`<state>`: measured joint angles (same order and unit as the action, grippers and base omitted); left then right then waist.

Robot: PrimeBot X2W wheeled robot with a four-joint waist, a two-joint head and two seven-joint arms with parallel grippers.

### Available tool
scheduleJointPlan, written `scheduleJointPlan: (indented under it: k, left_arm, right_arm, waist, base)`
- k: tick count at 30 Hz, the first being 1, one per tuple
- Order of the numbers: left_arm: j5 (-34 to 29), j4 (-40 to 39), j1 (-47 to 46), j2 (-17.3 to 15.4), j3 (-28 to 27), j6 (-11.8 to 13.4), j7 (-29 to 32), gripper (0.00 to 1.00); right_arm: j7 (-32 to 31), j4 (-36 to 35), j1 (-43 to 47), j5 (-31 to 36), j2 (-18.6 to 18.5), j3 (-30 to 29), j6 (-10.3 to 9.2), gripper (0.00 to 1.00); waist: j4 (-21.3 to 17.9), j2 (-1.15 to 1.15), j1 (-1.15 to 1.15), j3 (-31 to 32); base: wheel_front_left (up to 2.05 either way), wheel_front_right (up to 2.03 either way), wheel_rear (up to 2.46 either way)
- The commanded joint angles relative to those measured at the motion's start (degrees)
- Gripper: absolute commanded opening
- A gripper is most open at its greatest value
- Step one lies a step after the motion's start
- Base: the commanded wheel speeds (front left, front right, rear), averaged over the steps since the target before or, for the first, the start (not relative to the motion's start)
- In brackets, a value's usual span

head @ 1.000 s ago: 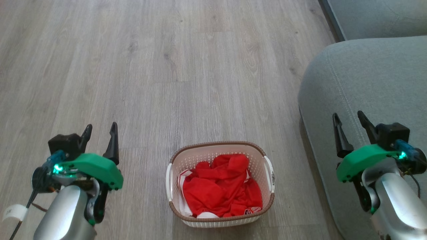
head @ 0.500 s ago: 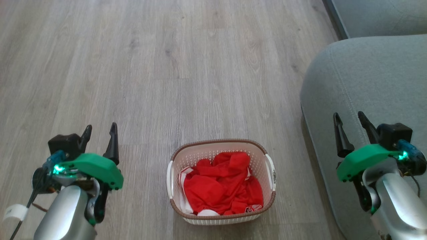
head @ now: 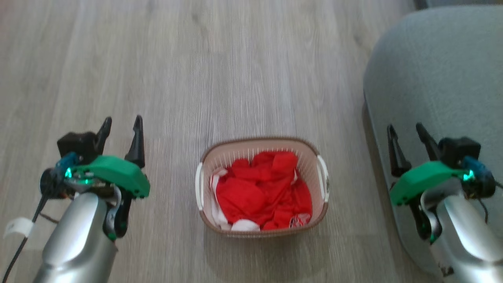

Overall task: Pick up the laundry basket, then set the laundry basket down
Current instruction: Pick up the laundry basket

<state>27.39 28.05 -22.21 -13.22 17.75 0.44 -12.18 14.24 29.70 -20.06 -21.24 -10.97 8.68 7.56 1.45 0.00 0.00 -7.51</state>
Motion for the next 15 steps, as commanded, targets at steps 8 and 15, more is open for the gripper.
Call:
scheduleJointPlan:
  k: [8, 15]
  left_arm:
    - [-0.1, 2.3, -9.2, 0.0, -2.0, -1.5, -1.7, 1.00]
    - [-0.7, 7.8, -14.6, 1.3, -1.6, -3.5, -2.5, 1.00]
  right_arm:
    - [0.8, -0.5, -7.2, 2.1, 1.4, -0.3, -0.08, 1.00]
    - [0.8, 1.7, -11.7, 3.4, 2.4, -0.4, -0.08, 1.00]
  waist:
    - [0.1, 0.00, 0.00, -12.1]
    - [-0.1, 0.00, 0.00, -19.3]
  base:
    - [0.00, 0.00, 0.00]
    - [0.00, 0.00, 0.00]
